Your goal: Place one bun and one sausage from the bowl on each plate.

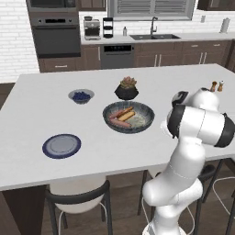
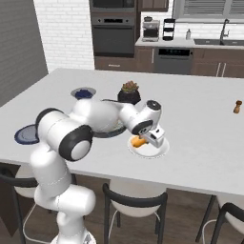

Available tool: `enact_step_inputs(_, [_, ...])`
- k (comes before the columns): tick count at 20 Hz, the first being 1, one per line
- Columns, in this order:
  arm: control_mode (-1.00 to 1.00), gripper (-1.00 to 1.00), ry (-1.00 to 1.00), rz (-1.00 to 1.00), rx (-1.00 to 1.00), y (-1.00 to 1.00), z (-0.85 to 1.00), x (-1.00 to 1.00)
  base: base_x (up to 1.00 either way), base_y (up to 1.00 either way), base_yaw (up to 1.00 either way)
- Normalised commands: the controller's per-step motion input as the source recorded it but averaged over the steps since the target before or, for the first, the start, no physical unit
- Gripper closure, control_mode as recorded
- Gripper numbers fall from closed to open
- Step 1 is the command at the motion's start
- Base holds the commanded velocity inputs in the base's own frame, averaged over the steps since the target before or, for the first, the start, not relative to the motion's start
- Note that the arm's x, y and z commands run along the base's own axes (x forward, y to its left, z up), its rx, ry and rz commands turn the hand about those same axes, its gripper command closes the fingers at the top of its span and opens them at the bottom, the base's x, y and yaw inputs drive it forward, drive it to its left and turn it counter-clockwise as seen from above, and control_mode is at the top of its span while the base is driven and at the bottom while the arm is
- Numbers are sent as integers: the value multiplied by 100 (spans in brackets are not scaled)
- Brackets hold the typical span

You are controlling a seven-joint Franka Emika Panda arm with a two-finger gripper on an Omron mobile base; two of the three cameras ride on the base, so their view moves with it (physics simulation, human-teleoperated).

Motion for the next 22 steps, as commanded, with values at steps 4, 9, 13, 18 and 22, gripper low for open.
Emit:
enact_step_inputs(4, [-100,100,8,0,0,-1,-40,20,0,0,0])
enact_step_inputs(9, [-100,-100,7,0,0,0,-26,19,0,0,0])
enact_step_inputs(13, [-100,-100,0,0,4,-4,-4,0,0,0,0])
enact_step_inputs(18, [-100,-100,0,0,2,4,8,-1,0,0,0])
enact_step_inputs(22, [-100,-100,-2,0,0,50,58,-12,0,0,0])
